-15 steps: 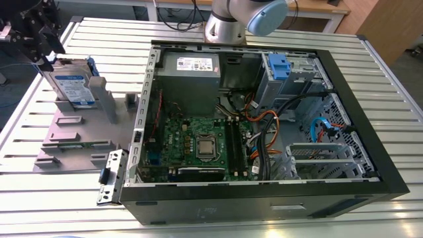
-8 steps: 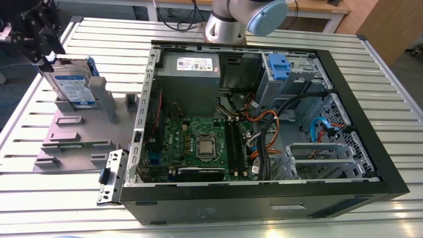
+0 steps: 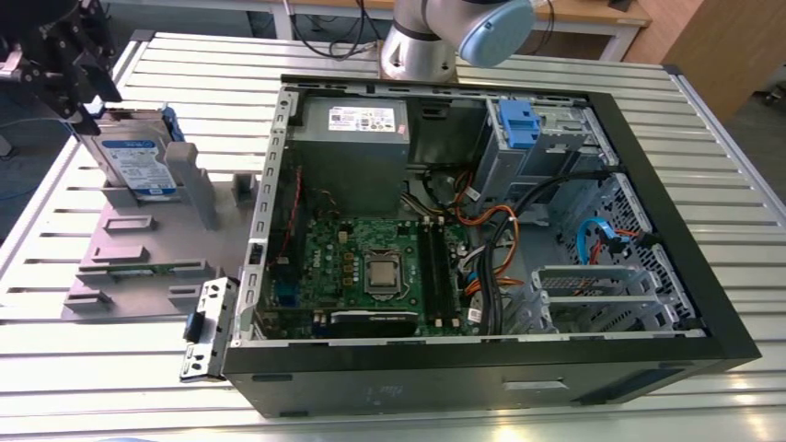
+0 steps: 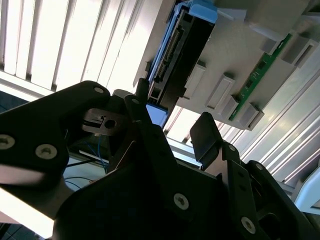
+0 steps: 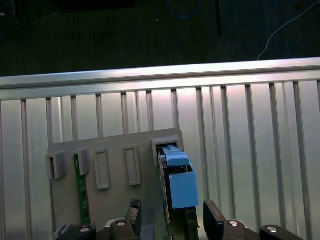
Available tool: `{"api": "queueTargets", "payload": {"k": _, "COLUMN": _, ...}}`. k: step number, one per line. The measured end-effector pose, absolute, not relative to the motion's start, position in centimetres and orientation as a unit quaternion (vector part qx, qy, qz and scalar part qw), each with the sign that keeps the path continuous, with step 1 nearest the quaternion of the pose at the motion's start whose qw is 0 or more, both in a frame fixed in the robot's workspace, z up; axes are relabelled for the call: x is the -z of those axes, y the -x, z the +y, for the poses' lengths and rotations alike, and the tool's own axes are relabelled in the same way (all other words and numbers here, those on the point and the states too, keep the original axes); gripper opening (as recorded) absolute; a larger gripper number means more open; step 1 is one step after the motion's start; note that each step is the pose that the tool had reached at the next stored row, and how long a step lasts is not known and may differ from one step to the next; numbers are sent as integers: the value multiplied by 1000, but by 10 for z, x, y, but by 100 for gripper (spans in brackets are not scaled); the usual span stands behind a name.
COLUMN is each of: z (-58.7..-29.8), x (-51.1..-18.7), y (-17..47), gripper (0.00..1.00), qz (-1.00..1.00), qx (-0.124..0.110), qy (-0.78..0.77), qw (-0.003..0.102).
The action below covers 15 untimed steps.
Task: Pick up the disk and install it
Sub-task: 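Pick up the disk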
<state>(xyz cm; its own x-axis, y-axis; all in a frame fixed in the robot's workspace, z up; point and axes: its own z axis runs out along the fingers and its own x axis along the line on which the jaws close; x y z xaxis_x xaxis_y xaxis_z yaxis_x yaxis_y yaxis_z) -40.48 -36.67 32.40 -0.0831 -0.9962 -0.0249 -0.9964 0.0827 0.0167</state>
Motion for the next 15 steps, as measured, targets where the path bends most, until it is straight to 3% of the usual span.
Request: {"api": "queueTargets", "payload": {"k": 15, "z": -367, "x": -321, "y": 406, "gripper": 60, "qz": 736, "qx": -15, "qy": 677, "qw": 3}}
